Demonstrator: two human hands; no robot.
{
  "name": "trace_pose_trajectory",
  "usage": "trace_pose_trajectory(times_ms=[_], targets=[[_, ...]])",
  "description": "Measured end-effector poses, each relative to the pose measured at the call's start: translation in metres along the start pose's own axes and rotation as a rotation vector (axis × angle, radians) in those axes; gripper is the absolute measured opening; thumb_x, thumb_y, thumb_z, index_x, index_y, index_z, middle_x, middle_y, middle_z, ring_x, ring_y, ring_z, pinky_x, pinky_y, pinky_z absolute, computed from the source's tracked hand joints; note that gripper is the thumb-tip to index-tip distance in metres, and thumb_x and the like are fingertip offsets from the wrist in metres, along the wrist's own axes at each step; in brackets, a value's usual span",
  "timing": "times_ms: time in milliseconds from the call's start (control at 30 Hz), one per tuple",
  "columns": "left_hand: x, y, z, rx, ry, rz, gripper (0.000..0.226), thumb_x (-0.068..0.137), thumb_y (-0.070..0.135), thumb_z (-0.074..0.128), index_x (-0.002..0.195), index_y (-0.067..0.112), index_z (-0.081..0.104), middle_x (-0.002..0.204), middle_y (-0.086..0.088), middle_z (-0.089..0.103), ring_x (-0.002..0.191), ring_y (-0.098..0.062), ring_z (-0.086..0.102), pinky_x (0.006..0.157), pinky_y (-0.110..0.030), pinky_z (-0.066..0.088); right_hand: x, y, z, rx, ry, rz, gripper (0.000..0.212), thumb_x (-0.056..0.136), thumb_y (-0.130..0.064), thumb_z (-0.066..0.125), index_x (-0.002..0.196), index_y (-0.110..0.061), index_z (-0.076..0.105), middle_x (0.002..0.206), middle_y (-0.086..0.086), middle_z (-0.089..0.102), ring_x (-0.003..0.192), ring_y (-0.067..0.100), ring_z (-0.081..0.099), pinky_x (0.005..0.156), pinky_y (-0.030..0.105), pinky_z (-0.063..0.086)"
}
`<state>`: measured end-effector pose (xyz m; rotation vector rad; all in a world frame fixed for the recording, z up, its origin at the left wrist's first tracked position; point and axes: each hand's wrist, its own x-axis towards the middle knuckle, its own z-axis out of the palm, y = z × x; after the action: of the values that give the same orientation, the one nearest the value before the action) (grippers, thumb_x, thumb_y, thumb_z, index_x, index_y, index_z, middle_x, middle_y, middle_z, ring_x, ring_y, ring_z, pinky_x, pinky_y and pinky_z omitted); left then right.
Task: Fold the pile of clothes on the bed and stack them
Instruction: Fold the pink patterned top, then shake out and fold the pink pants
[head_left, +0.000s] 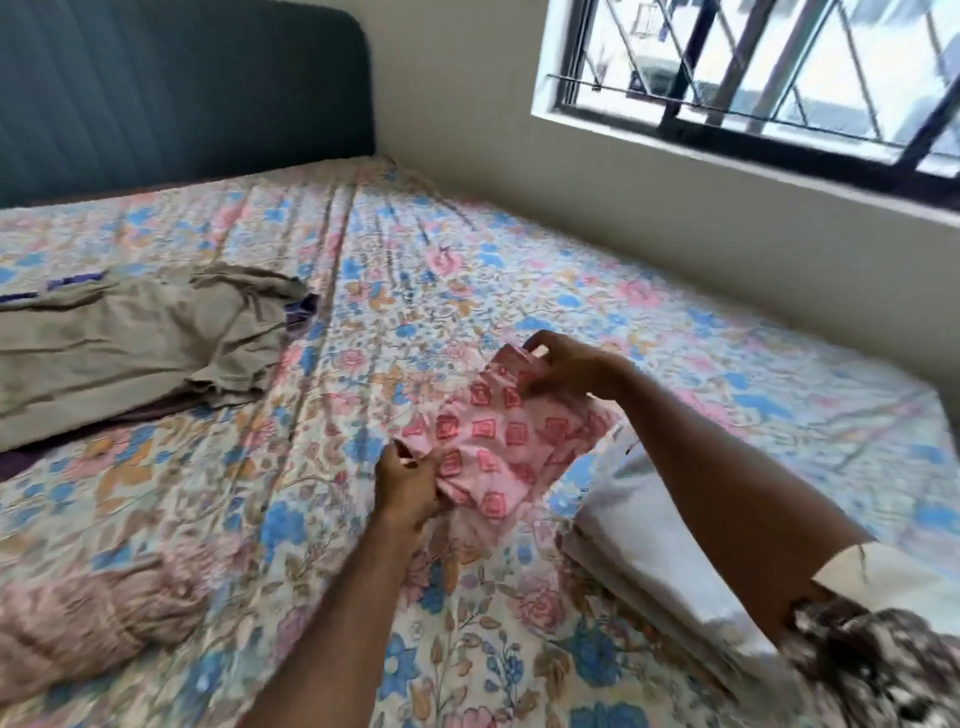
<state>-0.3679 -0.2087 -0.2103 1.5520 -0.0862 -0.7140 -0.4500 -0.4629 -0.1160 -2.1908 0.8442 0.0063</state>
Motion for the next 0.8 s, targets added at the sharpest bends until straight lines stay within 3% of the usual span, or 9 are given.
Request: trace_pose_trajectory(times_ms=[100, 233, 367, 500, 633, 700, 800], targets=[[-0.008, -0.009, 0.028, 0.121, -0.064, -0.013, 0.029, 0.087, 0.012, 0.076, 0.11, 0.012, 0.057, 0.104, -0.012, 0.071, 0.078, -0.028, 0.074, 0.055, -0.039, 0.061, 0.009, 0.03, -0.012, -0.123, -0.02, 0.058, 0.077, 0.075, -0.018, 0.09, 0.139, -0.018, 0.048, 0.124, 0.013, 0.066, 0.11, 0.032, 0.066, 0.096, 0.049, 0.056], [-0.012, -0.028, 0.03, 0.157, -0.101, -0.113, 0.026, 0.088, 0.0, 0.07, 0.11, 0.008, 0.059, 0.103, -0.013, 0.071, 0.077, -0.028, 0.076, 0.06, -0.042, 0.063, 0.019, 0.058, 0.012, -0.424, -0.095, 0.141, 0.078, 0.071, -0.022, 0.091, 0.138, -0.019, 0.051, 0.122, 0.009, 0.063, 0.106, 0.023, 0.059, 0.087, 0.03, 0.049], [-0.008, -0.016, 0.006, 0.253, -0.113, -0.053, 0.012, 0.093, 0.006, 0.068, 0.101, 0.003, 0.06, 0.09, -0.019, 0.073, 0.066, -0.023, 0.074, 0.059, -0.035, 0.061, 0.037, 0.035, 0.044, -0.369, 0.112, -0.057, 0.048, 0.078, -0.011, 0.077, 0.123, -0.021, 0.063, 0.124, 0.01, 0.064, 0.114, 0.031, 0.061, 0.092, 0.037, 0.052], [0.009, 0.013, -0.054, 0.329, 0.027, 0.06, 0.014, 0.096, 0.014, 0.068, 0.091, 0.004, 0.059, 0.081, -0.014, 0.072, 0.062, -0.024, 0.073, 0.051, -0.032, 0.056, 0.047, -0.025, 0.101, -0.319, 0.195, -0.273, 0.03, 0.08, -0.011, 0.072, 0.107, -0.023, 0.068, 0.118, 0.007, 0.065, 0.107, 0.029, 0.062, 0.092, 0.045, 0.053], [0.008, 0.035, -0.129, 0.456, 0.214, 0.147, 0.017, 0.095, 0.018, 0.067, 0.085, 0.007, 0.059, 0.079, -0.012, 0.073, 0.057, -0.019, 0.071, 0.045, -0.028, 0.051, 0.032, -0.098, 0.179, -0.15, 0.138, -0.445, 0.013, 0.086, -0.009, 0.068, 0.092, -0.02, 0.07, 0.092, 0.002, 0.07, 0.088, 0.028, 0.069, 0.079, 0.033, 0.054], [0.002, 0.035, -0.173, 0.491, 0.278, 0.174, 0.019, 0.094, 0.016, 0.069, 0.081, 0.012, 0.056, 0.077, -0.012, 0.072, 0.055, -0.021, 0.07, 0.052, -0.033, 0.057, 0.015, -0.132, 0.225, -0.081, 0.117, -0.529, 0.012, 0.09, -0.009, 0.064, 0.087, -0.02, 0.069, 0.079, 0.0, 0.07, 0.078, 0.027, 0.07, 0.072, 0.034, 0.054], [-0.015, 0.029, -0.232, 0.556, 0.402, 0.205, 0.02, 0.09, 0.018, 0.073, 0.079, 0.019, 0.055, 0.072, -0.005, 0.068, 0.06, -0.022, 0.067, 0.061, -0.032, 0.055, -0.012, -0.169, 0.287, -0.032, -0.013, -0.588, 0.016, 0.093, -0.008, 0.058, 0.098, -0.017, 0.071, 0.086, 0.006, 0.076, 0.078, 0.027, 0.07, 0.068, 0.031, 0.051]])
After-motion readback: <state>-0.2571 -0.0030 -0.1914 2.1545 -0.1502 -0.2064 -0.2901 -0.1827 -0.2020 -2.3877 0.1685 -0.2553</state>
